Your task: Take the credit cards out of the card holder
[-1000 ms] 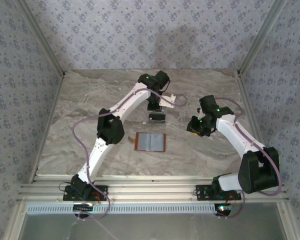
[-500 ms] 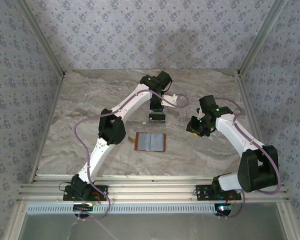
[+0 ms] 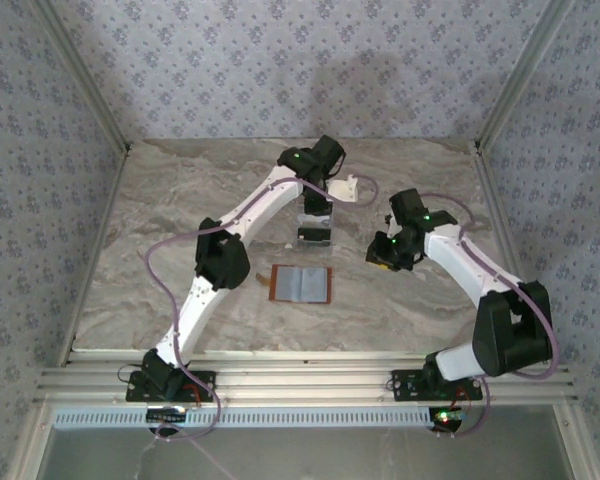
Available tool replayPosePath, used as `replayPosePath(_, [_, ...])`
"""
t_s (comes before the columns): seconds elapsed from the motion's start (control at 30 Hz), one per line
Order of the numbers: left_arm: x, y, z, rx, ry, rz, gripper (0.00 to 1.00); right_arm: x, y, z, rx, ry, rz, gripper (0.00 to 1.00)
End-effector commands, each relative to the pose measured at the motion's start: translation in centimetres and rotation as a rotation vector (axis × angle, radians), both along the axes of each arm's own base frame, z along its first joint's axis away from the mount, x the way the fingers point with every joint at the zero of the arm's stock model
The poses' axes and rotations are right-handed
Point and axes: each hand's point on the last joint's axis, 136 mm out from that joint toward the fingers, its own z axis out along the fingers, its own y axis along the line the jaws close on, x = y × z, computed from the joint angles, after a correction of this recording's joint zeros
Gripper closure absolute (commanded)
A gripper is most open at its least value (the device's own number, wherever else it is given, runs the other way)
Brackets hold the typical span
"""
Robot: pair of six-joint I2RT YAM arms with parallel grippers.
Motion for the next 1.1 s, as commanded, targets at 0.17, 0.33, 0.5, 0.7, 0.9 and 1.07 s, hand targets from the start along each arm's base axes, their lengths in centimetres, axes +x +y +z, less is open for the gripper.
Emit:
replayPosePath(0.17, [-2.6,0.4,8.6,-0.364,0.027,0.315,0.7,1.5,3.7,0.0,0.043,-0.005,0.08,0.73])
replayPosePath(0.33, [-3.7,3.1,9.7,-0.594,0.101,0.606,0.71,1.6,5.4,-0.7,0.065,0.007,0.11,0.73])
replayPosePath(0.5, [-4.7,6.0,8.5,-0.76,0.219,0.941,0.72,1.3,6.6,-1.4,0.067,0.024,0.137,0.73])
replayPosePath(0.7, [-6.7,7.6,5.3,-0.816,0.384,1.216,0.78,0.8,7.6,-2.2,0.064,0.041,0.156,0.73])
replayPosePath(0.9, [-9.7,5.0,3.1,-0.848,0.614,1.213,0.72,0.5,8.1,-3.2,0.08,0.066,0.16,0.73])
replayPosePath(1.07, [-12.4,2.6,1.5,-0.79,0.724,1.19,0.71,0.7,8.7,-3.6,0.104,0.064,0.169,0.73])
